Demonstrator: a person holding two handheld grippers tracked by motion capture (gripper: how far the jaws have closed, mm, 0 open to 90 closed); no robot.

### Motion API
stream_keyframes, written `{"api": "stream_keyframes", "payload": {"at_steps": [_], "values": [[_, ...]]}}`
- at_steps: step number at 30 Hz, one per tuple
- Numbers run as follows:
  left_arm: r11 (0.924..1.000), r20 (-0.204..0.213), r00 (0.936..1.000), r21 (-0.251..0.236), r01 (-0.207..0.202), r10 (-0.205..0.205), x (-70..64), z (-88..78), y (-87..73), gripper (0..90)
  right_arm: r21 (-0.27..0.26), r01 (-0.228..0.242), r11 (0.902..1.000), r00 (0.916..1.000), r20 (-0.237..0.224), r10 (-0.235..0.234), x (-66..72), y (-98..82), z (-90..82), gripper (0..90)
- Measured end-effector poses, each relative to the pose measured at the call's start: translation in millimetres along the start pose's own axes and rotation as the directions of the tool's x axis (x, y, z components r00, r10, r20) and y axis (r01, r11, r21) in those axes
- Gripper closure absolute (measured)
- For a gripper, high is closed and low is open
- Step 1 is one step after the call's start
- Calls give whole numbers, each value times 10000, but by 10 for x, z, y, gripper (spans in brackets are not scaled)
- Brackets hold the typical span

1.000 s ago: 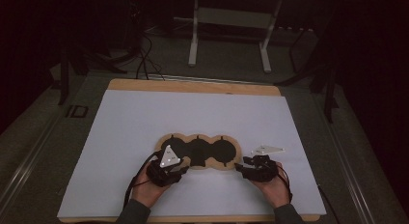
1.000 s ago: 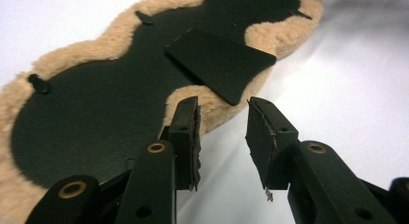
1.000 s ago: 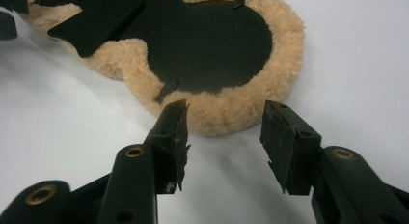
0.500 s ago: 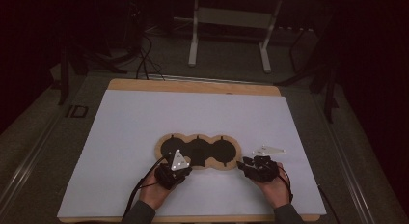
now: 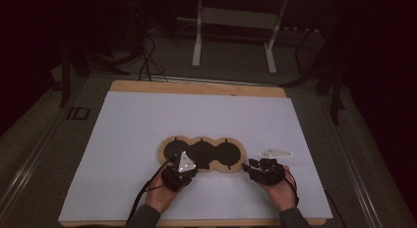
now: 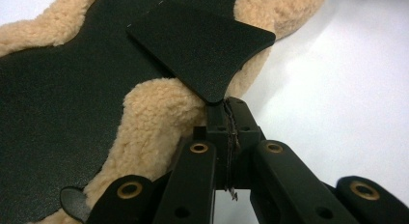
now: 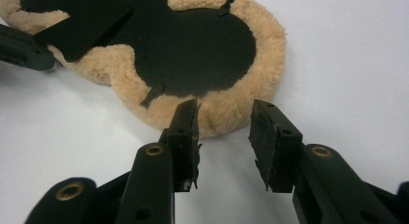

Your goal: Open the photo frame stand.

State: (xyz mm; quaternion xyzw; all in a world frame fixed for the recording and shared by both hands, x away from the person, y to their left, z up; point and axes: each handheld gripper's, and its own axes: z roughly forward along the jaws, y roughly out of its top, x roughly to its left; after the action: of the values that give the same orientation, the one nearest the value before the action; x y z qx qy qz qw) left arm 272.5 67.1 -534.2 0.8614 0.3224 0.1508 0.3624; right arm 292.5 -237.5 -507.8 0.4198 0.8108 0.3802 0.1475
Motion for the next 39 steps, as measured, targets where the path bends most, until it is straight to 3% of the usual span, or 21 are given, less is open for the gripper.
{"api": "stream_keyframes", "payload": {"at_steps": [18,26,30,36,39], "values": [[10000,-24,10000,-41,-33,33,5,-17,21,898,47,33,10000,10000,-9,-33,0,-2,6,622],[9977,-13,9993,-569,360,-361,101,-85,92,898,-2,-16,10000,10000,18,16,-7,-2,-2,622],[9928,-35,9981,-1034,607,-614,168,-161,154,897,30,6,10000,10000,31,-6,-4,-5,0,621],[9926,-84,9975,-1003,689,-701,224,-145,165,893,37,25,10000,10000,21,-25,-7,-7,4,619],[9944,-192,9985,-931,493,-513,199,-148,163,855,14,10,10000,10000,19,-10,-12,-7,-2,618]]}}
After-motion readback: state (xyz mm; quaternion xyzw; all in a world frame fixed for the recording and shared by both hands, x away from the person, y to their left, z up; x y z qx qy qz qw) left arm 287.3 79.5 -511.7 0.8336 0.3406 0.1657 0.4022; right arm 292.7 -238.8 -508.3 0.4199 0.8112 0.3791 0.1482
